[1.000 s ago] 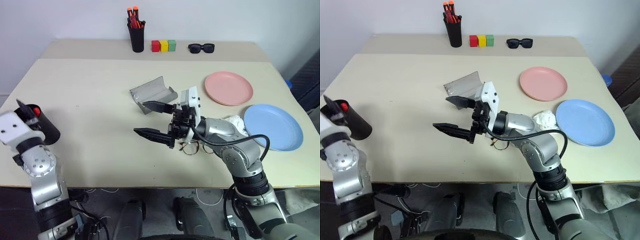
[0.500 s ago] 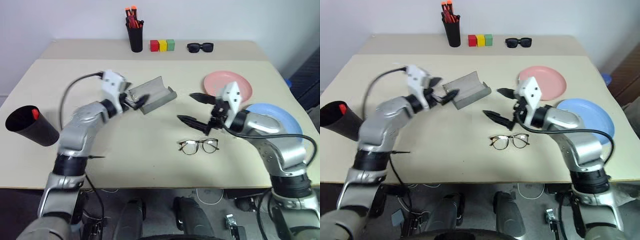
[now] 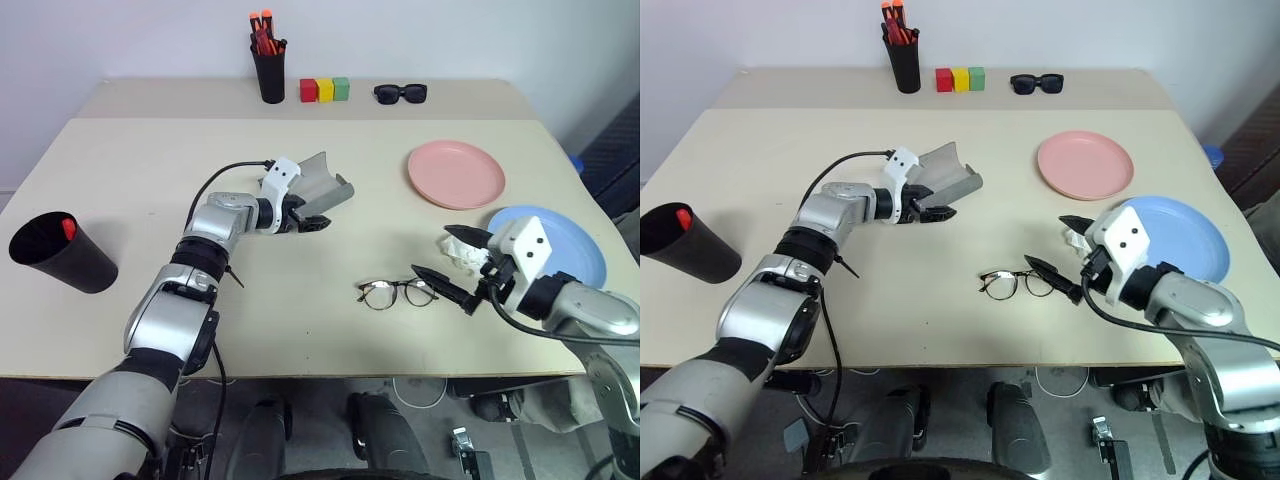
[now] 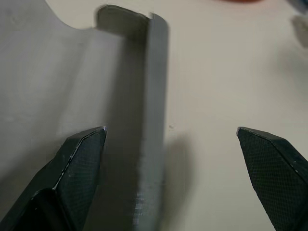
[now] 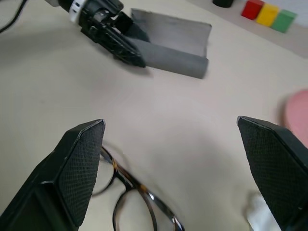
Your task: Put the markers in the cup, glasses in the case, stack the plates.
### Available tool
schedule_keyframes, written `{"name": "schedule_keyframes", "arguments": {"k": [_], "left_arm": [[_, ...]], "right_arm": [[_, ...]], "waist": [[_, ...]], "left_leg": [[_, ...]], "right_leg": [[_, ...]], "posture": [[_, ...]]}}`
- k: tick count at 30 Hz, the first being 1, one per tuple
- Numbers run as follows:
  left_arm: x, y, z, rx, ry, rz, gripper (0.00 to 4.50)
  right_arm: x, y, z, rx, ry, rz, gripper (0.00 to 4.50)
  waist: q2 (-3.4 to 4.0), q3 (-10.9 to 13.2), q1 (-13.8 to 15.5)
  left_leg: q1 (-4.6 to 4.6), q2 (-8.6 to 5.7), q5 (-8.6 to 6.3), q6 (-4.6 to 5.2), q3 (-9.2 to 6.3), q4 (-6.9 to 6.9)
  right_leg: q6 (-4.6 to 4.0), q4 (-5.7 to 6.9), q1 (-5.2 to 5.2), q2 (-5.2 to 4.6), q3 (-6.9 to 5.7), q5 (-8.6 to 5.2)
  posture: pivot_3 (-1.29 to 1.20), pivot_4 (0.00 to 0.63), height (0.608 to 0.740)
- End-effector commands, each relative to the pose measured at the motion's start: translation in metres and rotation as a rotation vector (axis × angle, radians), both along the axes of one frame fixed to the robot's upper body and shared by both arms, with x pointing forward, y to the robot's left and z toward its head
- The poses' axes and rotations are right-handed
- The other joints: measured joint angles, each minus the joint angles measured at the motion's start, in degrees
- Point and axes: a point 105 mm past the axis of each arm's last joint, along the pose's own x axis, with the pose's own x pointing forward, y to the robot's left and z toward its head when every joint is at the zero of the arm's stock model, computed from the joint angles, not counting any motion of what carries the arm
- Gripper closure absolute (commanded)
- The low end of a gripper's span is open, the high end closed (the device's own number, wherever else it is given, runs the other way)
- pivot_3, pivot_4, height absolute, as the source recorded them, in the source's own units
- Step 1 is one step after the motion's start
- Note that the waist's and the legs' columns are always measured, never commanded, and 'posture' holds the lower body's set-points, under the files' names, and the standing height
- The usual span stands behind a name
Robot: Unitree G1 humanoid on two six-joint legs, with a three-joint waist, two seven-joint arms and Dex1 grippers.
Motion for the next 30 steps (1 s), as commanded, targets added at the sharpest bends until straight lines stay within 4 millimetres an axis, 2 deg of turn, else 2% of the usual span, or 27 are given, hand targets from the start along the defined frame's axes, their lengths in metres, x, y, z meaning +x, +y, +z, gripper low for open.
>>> {"name": "schedule_keyframes", "arguments": {"k": [1, 6, 7, 8, 14, 18, 22, 30], "left_arm": [[0.003, -0.004, 0.011, 0.017, -0.038, -0.034, 1.32], [0.002, -0.003, 0.007, 0.032, -0.044, -0.049, 3.87], [0.001, -0.003, 0.007, 0.034, -0.049, -0.061, 4.30], [0.000, -0.002, 0.007, 0.040, -0.055, -0.075, 4.45], [-0.019, 0.009, 0.017, 0.068, -0.137, -0.275, 4.45], [-0.056, 0.034, 0.013, 0.177, -0.133, -0.531, 4.45], [-0.069, 0.046, 0.009, 0.217, -0.107, -0.571, 4.45], [-0.081, 0.045, -0.001, 0.217, -0.065, -0.589, 4.45]], "right_arm": [[-0.005, -0.003, 0.011, -0.023, -0.054, -0.021, 0.00], [-0.005, -0.003, 0.009, -0.021, -0.050, -0.026, 0.00], [-0.005, -0.003, 0.008, -0.019, -0.049, -0.023, 0.00], [-0.005, -0.002, 0.008, -0.018, -0.047, -0.019, 0.00], [-0.004, 0.009, 0.008, 0.016, -0.030, 0.024, 0.00], [-0.003, 0.017, 0.006, 0.016, -0.015, 0.062, 0.00], [-0.001, 0.021, 0.003, 0.017, -0.002, 0.078, 0.00], [0.000, 0.026, -0.001, 0.006, 0.015, 0.103, 0.00]], "waist": [[0.00, 0.00, 0.00], [0.00, 0.00, 0.05], [0.00, 0.00, 0.06], [-0.01, 0.00, 0.09], [0.01, 0.01, -0.16], [0.03, 0.02, -0.34], [0.05, 0.03, 0.38], [0.05, 0.03, 0.34]], "left_leg": [[0.00, 0.00, 0.00, 0.00, 0.01, 0.00], [-0.01, 0.00, 0.00, 0.00, 0.00, 0.00], [0.00, 0.00, 0.00, 0.00, 0.00, 0.00], [-0.01, 0.00, 0.00, 0.00, 0.00, 0.00], [0.01, 0.03, 0.00, 0.00, 0.01, -0.04], [0.00, 0.06, 0.00, 0.00, 0.03, -0.04], [0.00, 0.09, 0.00, 0.00, 0.06, -0.01], [-0.06, 0.07, 0.00, 0.00, 0.05, 0.11]], "right_leg": [[0.00, 0.00, 0.00, -0.01, 0.00, 0.00], [0.02, 0.00, 0.00, -0.01, 0.00, 0.01], [0.03, 0.00, 0.00, -0.01, 0.00, 0.02], [0.03, 0.00, 0.00, -0.01, 0.00, 0.02], [0.01, 0.02, -0.02, 0.01, 0.01, 0.02], [-0.17, 0.02, -0.05, 0.01, 0.03, -0.06], [-0.21, 0.05, -0.06, -0.01, 0.06, -0.07], [-0.24, 0.01, 0.00, -0.04, 0.05, -0.10]], "posture": [[0.00, 0.150, 0.740], [0.00, 0.150, 0.740], [0.00, 0.150, 0.740], [0.00, 0.150, 0.740], [0.00, 0.150, 0.740], [0.00, 0.150, 0.740], [0.00, 0.150, 0.740], [0.00, 0.150, 0.740]]}}
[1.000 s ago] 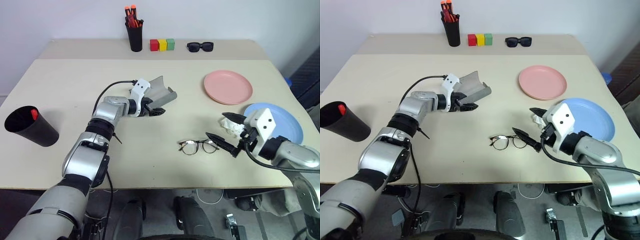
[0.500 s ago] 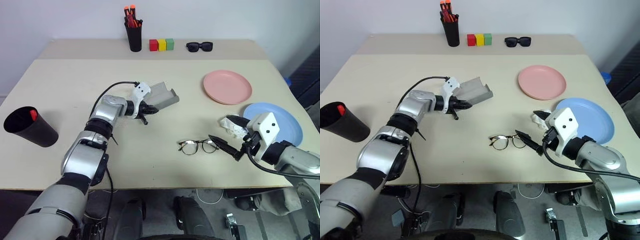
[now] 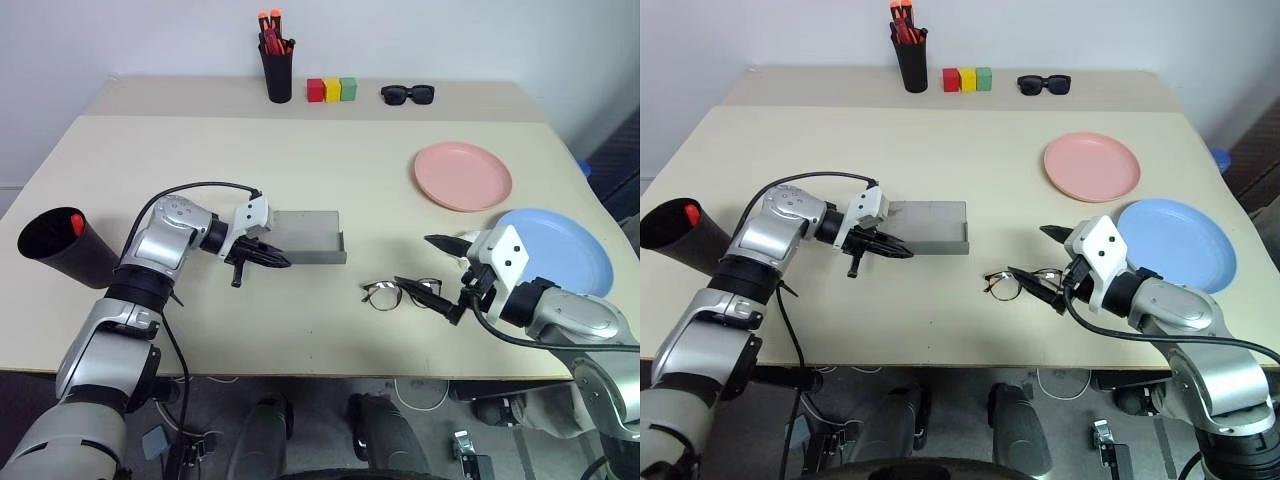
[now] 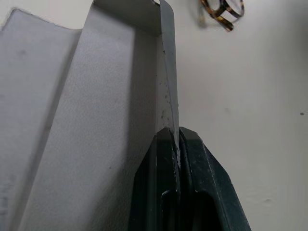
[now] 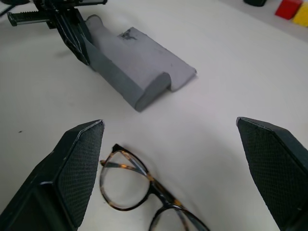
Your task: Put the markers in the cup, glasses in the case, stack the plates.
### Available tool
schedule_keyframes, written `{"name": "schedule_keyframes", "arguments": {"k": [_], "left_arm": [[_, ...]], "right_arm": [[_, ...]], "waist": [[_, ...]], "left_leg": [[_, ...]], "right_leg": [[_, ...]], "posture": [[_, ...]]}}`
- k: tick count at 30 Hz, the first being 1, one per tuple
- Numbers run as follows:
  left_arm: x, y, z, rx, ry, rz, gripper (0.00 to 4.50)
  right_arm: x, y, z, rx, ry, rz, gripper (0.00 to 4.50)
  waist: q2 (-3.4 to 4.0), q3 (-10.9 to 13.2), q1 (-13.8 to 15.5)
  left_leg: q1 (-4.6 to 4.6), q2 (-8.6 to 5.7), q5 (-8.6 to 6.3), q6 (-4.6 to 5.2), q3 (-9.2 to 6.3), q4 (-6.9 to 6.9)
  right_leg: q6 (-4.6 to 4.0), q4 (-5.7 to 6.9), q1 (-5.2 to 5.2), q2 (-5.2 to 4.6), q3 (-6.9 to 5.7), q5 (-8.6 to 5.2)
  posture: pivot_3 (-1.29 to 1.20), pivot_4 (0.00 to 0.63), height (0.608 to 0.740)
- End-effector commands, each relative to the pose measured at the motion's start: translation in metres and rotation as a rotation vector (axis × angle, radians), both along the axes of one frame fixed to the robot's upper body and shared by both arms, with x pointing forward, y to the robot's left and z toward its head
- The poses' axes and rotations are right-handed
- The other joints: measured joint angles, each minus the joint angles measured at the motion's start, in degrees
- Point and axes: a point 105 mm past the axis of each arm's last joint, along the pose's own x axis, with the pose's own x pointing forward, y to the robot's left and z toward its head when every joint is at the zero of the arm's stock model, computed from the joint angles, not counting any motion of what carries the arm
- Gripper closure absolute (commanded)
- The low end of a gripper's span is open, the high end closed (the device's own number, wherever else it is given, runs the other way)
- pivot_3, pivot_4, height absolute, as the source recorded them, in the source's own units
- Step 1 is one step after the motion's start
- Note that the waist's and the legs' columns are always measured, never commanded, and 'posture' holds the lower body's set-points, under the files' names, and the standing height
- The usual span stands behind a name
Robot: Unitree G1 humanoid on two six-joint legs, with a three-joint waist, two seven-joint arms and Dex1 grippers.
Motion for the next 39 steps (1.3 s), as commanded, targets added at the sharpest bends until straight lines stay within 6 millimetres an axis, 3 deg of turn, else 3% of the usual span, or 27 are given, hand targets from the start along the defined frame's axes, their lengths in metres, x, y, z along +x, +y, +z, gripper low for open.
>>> {"name": "schedule_keyframes", "arguments": {"k": [1, 6, 9, 11, 15, 20, 22, 25, 30, 34, 39], "left_arm": [[-0.004, -0.007, 0.007, -0.007, -0.021, -0.030, 4.45], [-0.008, -0.010, 0.007, -0.024, 0.022, -0.020, 4.45], [-0.008, -0.010, 0.007, -0.022, 0.009, -0.018, 3.54], [-0.008, -0.011, 0.009, -0.033, -0.005, -0.016, 2.66], [-0.003, -0.010, 0.023, -0.108, -0.045, 0.013, 2.66], [0.002, -0.004, 0.057, -0.270, -0.154, 0.067, 2.66], [-0.008, -0.002, 0.059, -0.272, -0.221, 0.039, 2.66], [-0.040, -0.008, 0.057, -0.340, -0.172, -0.003, 2.66], [-0.088, -0.026, 0.029, -0.371, -0.074, -0.019, 2.66], [-0.106, -0.031, 0.013, -0.354, -0.031, -0.003, 2.66], [-0.111, -0.035, 0.010, -0.383, -0.014, 0.039, 2.66]], "right_arm": [[0.000, 0.002, 0.008, -0.003, -0.031, 0.015, 0.00], [0.001, 0.004, 0.007, -0.007, -0.029, 0.022, 0.00], [0.001, 0.004, 0.007, -0.012, -0.028, 0.024, 0.00], [0.002, 0.004, 0.008, -0.025, -0.031, 0.025, 0.00], [0.004, 0.003, 0.014, -0.062, -0.055, 0.034, 0.00], [0.011, 0.002, 0.014, -0.258, -0.101, 0.047, 0.00], [0.014, 0.000, 0.011, -0.337, -0.113, 0.043, 0.00], [0.016, -0.006, 0.002, -0.482, -0.122, 0.059, 0.00], [0.018, -0.002, -0.009, -0.578, -0.136, 0.095, 0.00], [0.021, 0.001, -0.014, -0.647, -0.163, 0.118, 0.00], [0.026, 0.001, -0.019, -0.698, -0.186, 0.117, 0.00]], "waist": [[0.00, 0.00, -0.29], [0.00, 0.00, -0.46], [0.00, 0.00, -0.45], [0.00, 0.00, -0.44], [0.00, 0.00, -0.44], [0.01, 0.00, -0.49], [0.04, -0.01, -0.58], [0.12, -0.03, -0.72], [0.11, -0.03, -0.59], [0.11, -0.03, -0.40], [0.11, -0.03, -0.39]], "left_leg": [[0.00, 0.00, 0.00, 0.00, 0.00, 0.00], [0.02, 0.00, 0.00, 0.00, 0.00, -0.01], [0.02, 0.00, 0.00, 0.00, 0.00, -0.01], [0.02, 0.00, 0.00, 0.00, 0.00, -0.01], [0.03, 0.01, 0.00, 0.00, 0.00, -0.01], [0.04, 0.01, 0.00, 0.00, 0.01, 0.00], [0.04, 0.01, 0.00, 0.00, 0.01, -0.03], [0.09, 0.04, -0.03, 0.04, 0.13, -0.09], [0.10, 0.08, -0.03, 0.06, 0.16, -0.05], [0.11, 0.07, -0.03, 0.05, 0.13, 0.06], [0.19, 0.07, -0.03, 0.05, 0.14, 0.05]], "right_leg": [[0.00, 0.02, 0.00, 0.01, 0.00, 0.00], [0.02, 0.07, -0.03, 0.05, 0.00, 0.01], [0.03, 0.08, -0.03, 0.05, 0.00, 0.01], [0.03, 0.08, -0.03, 0.05, 0.00, 0.01], [0.03, 0.08, -0.03, 0.05, 0.00, 0.01], [0.04, 0.10, -0.04, 0.04, 0.00, 0.02], [0.05, 0.10, -0.07, 0.04, -0.01, 0.02], [0.07, 0.10, -0.08, 0.00, 0.07, 0.03], [0.03, 0.09, -0.06, -0.02, 0.09, 0.01], [-0.02, 0.09, 0.00, -0.01, 0.08, -0.01], [-0.10, 0.08, 0.07, -0.01, 0.07, -0.05]], "posture": [[0.00, 0.150, 0.740], [0.00, 0.150, 0.740], [0.00, 0.150, 0.740], [0.00, 0.150, 0.740], [0.00, 0.150, 0.740], [0.00, 0.150, 0.740], [0.00, 0.150, 0.740], [0.00, 0.150, 0.740], [0.00, 0.150, 0.740], [0.00, 0.150, 0.740], [0.00, 0.150, 0.740]]}}
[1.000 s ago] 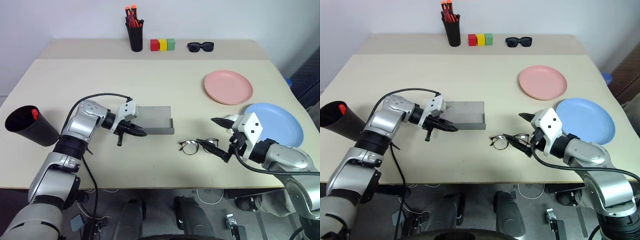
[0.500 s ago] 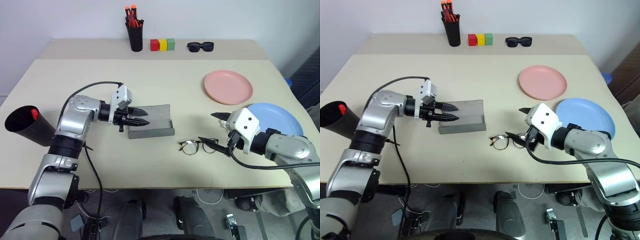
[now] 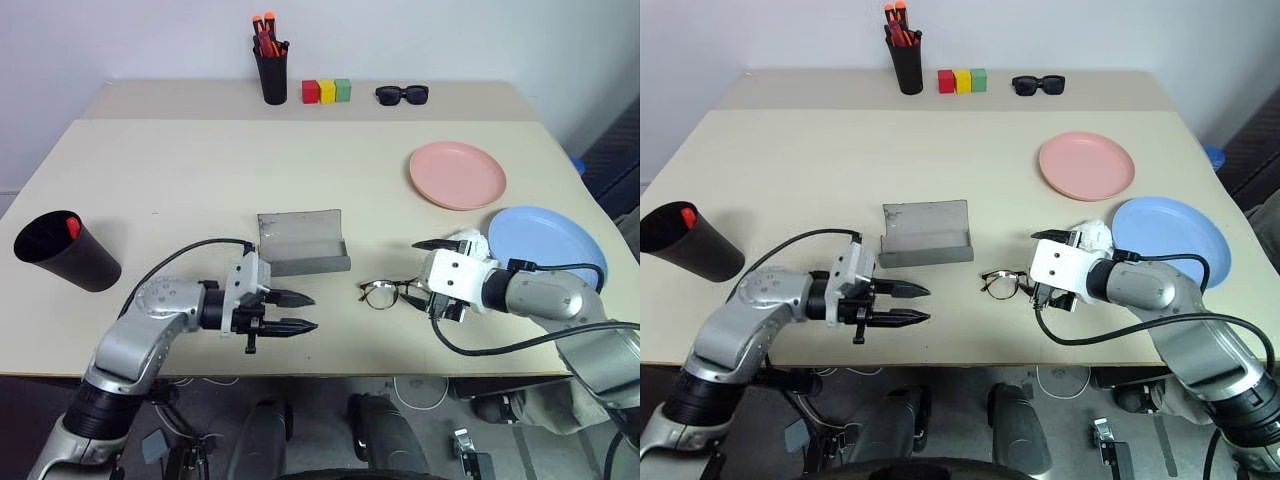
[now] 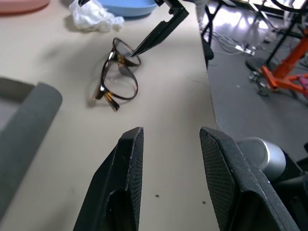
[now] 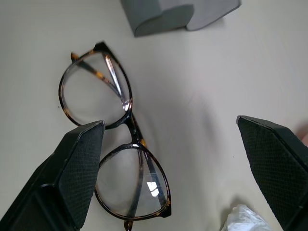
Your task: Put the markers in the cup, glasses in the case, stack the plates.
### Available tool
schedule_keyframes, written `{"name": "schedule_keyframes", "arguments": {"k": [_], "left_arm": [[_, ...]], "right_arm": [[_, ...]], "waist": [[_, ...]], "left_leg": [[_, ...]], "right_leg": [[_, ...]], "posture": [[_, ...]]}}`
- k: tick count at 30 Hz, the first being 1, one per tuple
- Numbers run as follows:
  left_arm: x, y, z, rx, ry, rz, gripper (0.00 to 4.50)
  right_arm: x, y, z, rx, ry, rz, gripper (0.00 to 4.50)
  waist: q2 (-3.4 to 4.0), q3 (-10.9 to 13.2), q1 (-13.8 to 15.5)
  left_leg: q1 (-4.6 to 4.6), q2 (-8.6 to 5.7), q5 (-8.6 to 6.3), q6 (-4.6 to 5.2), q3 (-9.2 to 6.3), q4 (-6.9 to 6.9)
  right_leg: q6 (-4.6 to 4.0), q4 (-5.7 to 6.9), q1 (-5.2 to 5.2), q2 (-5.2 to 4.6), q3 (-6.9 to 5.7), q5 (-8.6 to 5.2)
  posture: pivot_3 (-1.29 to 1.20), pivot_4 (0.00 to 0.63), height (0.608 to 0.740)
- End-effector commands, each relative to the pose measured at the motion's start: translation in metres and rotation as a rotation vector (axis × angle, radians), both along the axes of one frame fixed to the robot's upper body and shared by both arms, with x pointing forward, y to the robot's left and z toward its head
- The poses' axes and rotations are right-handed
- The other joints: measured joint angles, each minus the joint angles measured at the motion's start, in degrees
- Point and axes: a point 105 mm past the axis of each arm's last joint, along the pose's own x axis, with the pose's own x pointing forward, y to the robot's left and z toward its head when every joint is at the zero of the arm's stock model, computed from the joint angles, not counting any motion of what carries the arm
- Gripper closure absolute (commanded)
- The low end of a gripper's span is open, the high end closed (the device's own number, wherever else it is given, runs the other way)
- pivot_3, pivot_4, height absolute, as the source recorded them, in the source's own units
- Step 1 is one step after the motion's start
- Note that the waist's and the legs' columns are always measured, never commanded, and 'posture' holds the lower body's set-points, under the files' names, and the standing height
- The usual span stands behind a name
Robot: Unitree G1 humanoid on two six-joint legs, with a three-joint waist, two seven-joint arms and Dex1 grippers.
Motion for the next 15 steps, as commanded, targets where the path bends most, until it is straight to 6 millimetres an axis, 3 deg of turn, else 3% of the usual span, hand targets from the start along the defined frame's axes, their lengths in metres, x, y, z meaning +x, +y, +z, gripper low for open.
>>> {"name": "schedule_keyframes", "arguments": {"k": [1, 9, 15], "left_arm": [[-0.004, -0.005, 0.007, -0.034, -0.022, 0.001, 2.66], [-0.003, -0.002, 0.005, -0.046, -0.016, 0.028, 2.66], [-0.002, -0.001, 0.005, -0.052, -0.016, 0.045, 2.59]], "right_arm": [[0.005, 0.002, 0.005, -0.040, -0.054, 0.019, 0.00], [0.005, 0.004, -0.003, -0.071, -0.046, 0.038, 0.00], [0.004, 0.006, -0.011, -0.085, -0.034, 0.052, 2.86]], "waist": [[0.00, 0.00, -0.03], [0.00, 0.00, -0.06], [0.00, 0.00, -0.07]], "left_leg": [[0.00, 0.00, 0.00, 0.00, 0.01, 0.00], [0.00, -0.01, 0.00, 0.00, 0.02, -0.02], [0.01, -0.01, 0.00, 0.00, 0.02, -0.01]], "right_leg": [[0.00, 0.00, 0.00, 0.00, 0.00, 0.00], [0.00, -0.01, 0.00, 0.00, 0.00, 0.00], [0.00, -0.01, 0.00, 0.00, 0.00, 0.00]], "posture": [[0.00, 0.150, 0.740], [0.00, 0.150, 0.740], [0.00, 0.150, 0.740]]}}
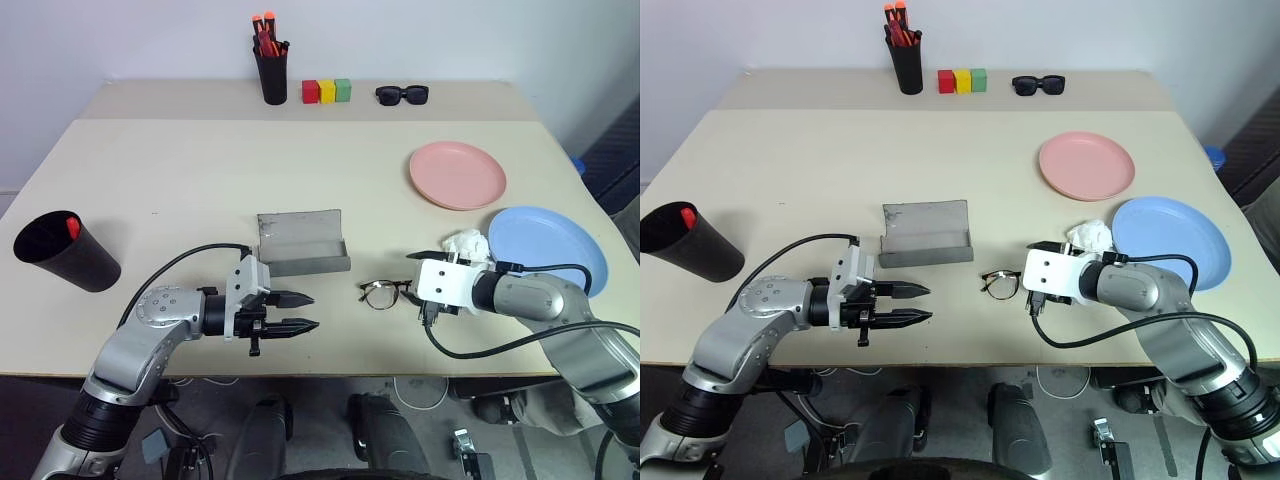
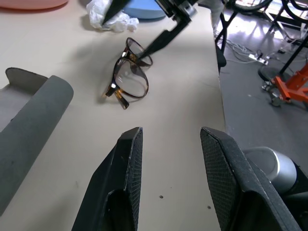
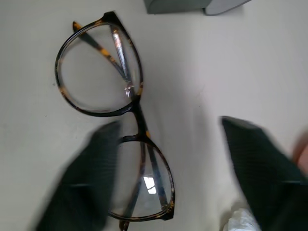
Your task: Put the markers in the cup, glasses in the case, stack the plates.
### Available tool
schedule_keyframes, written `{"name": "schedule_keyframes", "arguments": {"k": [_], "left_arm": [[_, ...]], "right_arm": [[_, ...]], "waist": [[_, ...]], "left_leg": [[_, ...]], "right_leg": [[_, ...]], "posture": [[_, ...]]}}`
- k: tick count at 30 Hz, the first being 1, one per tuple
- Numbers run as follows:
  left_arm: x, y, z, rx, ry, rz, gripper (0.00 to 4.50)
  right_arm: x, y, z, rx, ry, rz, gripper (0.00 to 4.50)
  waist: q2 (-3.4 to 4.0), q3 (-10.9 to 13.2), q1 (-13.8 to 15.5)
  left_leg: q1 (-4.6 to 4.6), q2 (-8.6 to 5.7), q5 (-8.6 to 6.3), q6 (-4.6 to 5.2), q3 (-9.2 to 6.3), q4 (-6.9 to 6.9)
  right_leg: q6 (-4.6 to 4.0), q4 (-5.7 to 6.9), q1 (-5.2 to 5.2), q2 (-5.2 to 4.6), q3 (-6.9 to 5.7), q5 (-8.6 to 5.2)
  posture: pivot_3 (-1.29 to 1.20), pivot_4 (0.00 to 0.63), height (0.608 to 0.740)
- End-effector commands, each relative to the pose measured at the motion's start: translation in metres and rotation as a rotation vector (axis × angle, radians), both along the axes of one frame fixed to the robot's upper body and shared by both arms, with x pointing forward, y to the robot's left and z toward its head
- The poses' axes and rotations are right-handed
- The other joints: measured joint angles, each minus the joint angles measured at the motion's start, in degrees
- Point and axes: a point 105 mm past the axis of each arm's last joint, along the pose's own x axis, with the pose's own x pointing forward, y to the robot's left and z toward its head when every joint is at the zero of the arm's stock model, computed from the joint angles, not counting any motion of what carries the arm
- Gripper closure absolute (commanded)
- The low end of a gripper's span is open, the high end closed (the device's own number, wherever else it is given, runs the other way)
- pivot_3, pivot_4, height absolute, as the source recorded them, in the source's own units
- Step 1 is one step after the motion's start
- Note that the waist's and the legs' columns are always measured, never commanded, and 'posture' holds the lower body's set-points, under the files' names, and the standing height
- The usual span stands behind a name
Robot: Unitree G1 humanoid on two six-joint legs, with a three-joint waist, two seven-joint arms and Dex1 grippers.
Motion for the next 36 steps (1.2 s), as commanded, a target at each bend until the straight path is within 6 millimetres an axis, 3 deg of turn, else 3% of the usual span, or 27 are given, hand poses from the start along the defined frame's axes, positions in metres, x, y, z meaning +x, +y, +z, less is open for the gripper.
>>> {"name": "schedule_keyframes", "arguments": {"k": [1, 3, 15, 18, 21, 26, 36], "left_arm": [[-0.003, -0.002, 0.008, -0.028, -0.025, -0.012, 2.59], [-0.004, -0.002, 0.008, -0.029, -0.023, -0.008, 2.59], [-0.001, 0.004, 0.005, -0.021, -0.029, 0.031, 2.59], [-0.002, 0.003, 0.008, -0.025, -0.033, 0.028, 2.59], [-0.003, 0.000, 0.010, -0.029, -0.038, 0.022, 2.59], [-0.003, -0.002, 0.012, -0.032, -0.043, 0.019, 2.59], [-0.002, -0.002, 0.009, -0.031, -0.049, 0.028, 2.59]], "right_arm": [[0.000, 0.005, 0.002, -0.002, -0.024, 0.027, 3.32], [-0.001, 0.006, 0.001, -0.002, -0.020, 0.031, 4.41], [-0.001, 0.008, 0.002, 0.016, 0.007, 0.054, 4.47], [0.002, 0.008, 0.007, 0.012, -0.005, 0.054, 3.60], [0.006, 0.008, 0.013, -0.009, -0.037, 0.059, 2.20], [0.013, 0.009, 0.018, -0.032, -0.052, 0.077, 2.20], [0.023, 0.007, 0.004, -0.085, -0.014, 0.114, 2.20]], "waist": [[0.00, 0.00, 0.00], [0.00, 0.00, 0.00], [0.00, 0.00, 0.00], [0.00, 0.00, 0.00], [0.00, 0.00, -0.01], [0.00, 0.00, 0.00], [0.00, 0.00, -0.05]], "left_leg": [[0.00, 0.00, 0.00, 0.00, 0.00, 0.00], [0.00, 0.00, 0.00, 0.00, 0.00, 0.00], [0.01, 0.00, 0.00, 0.00, 0.00, 0.00], [0.01, 0.00, 0.00, 0.00, 0.00, 0.00], [0.01, 0.00, 0.00, 0.00, 0.00, 0.00], [0.01, 0.00, 0.00, 0.00, 0.00, 0.00], [0.02, -0.01, 0.00, 0.00, 0.00, 0.00]], "right_leg": [[0.00, 0.00, 0.00, 0.00, 0.00, 0.00], [0.00, 0.00, 0.00, 0.00, 0.00, 0.00], [0.00, 0.01, 0.00, 0.00, 0.00, 0.00], [0.00, 0.01, 0.00, 0.00, 0.00, 0.00], [0.00, 0.01, 0.00, 0.00, 0.00, 0.01], [0.00, 0.01, 0.01, 0.00, 0.00, 0.00], [-0.01, 0.01, 0.01, 0.00, 0.00, 0.01]], "posture": [[0.00, 0.150, 0.740], [0.00, 0.150, 0.740], [0.00, 0.150, 0.740], [0.00, 0.150, 0.740], [0.00, 0.150, 0.740], [0.00, 0.150, 0.740], [0.00, 0.150, 0.740]]}}
